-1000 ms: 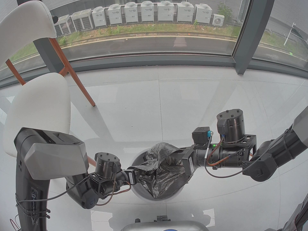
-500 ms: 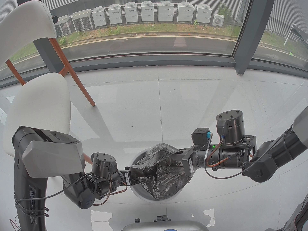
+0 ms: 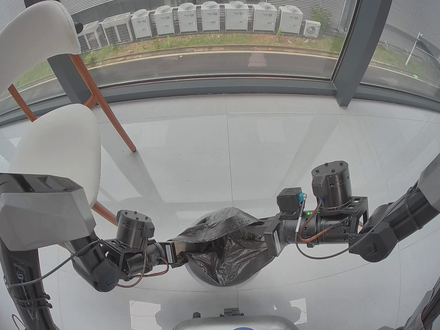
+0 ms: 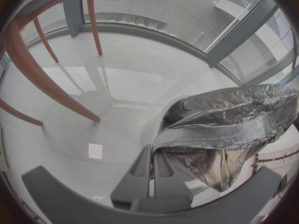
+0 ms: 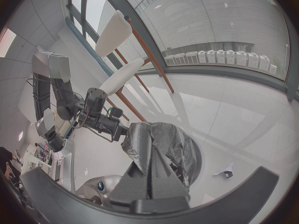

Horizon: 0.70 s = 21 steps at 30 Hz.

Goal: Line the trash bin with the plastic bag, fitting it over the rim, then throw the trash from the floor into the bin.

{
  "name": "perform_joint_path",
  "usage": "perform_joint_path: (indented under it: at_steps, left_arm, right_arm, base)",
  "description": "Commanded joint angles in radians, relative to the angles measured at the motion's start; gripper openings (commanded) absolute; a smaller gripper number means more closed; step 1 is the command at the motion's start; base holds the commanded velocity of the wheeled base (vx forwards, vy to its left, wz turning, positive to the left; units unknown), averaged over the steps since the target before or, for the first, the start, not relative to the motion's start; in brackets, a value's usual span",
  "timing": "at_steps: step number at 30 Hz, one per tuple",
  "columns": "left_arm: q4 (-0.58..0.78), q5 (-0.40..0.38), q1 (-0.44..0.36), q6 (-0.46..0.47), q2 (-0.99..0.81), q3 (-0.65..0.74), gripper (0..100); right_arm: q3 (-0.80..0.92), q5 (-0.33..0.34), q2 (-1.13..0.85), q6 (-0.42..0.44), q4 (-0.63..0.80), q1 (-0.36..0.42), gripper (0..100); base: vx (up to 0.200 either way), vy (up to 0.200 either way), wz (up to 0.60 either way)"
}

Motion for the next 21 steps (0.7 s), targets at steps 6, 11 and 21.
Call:
perform_joint_path:
  at_steps: [6,11,21]
  left_arm:
    - [0.244,-0.006,0.016,-0.002,-0.126,-0.047,0]
    - [0.288,-0.005,0.017,-0.001,-0.124,-0.064,0]
    - [0.288,0.003,0.016,-0.001,-0.061,-0.118,0]
  right_arm:
    - [0.027,0.028,0.053,-0.055,0.0,-0.098,0]
    - [0.02,0.057,0.087,-0.095,-0.001,-0.153,0]
    - [-0.002,0.061,0.156,-0.123,-0.014,-0.191,0]
  base:
    - [0.0,0.0,0.0]
    - [0.0,0.0,0.0]
    - [0.0,0.0,0.0]
